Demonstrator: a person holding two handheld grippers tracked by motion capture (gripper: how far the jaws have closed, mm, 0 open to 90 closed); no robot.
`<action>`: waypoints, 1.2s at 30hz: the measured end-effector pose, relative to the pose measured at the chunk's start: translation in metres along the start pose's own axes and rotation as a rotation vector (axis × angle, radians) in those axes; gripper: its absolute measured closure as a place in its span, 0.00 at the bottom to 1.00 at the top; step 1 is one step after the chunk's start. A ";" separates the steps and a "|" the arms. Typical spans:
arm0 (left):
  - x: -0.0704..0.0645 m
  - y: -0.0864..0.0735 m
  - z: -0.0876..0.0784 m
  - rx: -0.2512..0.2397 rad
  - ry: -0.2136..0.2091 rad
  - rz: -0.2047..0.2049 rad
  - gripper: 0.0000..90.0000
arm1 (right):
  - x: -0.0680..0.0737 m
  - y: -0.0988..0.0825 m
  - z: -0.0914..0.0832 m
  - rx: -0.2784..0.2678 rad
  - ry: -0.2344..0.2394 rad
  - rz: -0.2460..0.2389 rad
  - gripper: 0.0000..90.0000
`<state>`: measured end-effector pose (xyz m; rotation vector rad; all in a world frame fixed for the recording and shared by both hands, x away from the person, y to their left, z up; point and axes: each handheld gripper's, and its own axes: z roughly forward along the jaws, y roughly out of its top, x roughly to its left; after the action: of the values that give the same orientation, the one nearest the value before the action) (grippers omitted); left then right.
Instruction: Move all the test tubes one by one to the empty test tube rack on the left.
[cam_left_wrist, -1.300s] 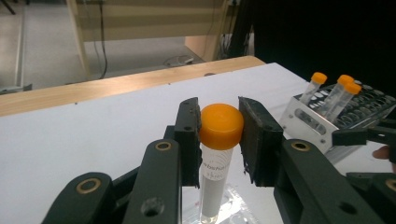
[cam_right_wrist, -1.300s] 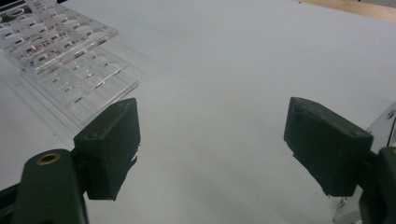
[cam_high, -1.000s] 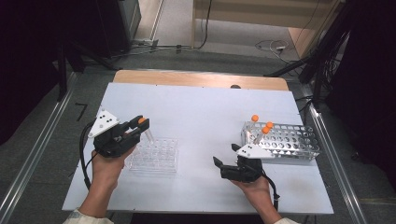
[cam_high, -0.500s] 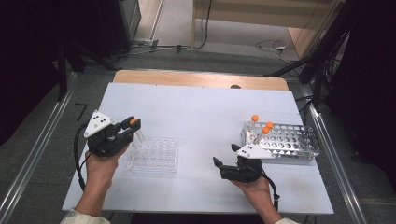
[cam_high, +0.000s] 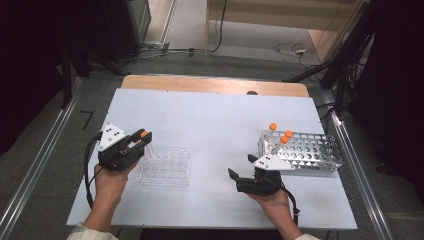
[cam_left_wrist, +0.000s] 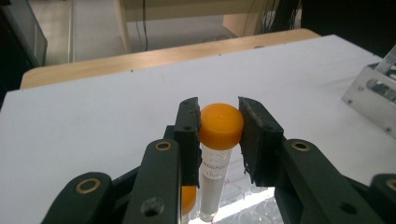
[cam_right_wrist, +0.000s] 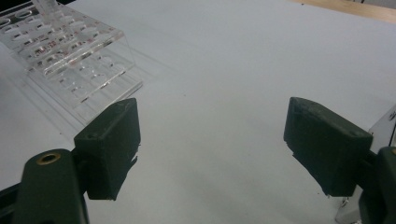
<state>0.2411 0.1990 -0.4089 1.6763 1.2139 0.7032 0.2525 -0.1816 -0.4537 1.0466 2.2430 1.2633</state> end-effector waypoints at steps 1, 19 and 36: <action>-0.001 -0.002 0.001 0.006 0.001 0.002 0.78 | 0.000 0.000 0.000 0.000 0.001 0.001 0.19; 0.002 -0.010 0.003 0.026 -0.038 -0.025 0.64 | 0.001 0.000 0.000 0.004 0.007 0.000 0.19; -0.038 0.000 0.001 -0.019 -0.120 -0.002 0.21 | -0.016 0.000 -0.025 -0.058 -0.047 0.060 0.19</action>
<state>0.2284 0.1631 -0.4062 1.6770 1.1212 0.6014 0.2474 -0.2081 -0.4415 1.1181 2.1422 1.3066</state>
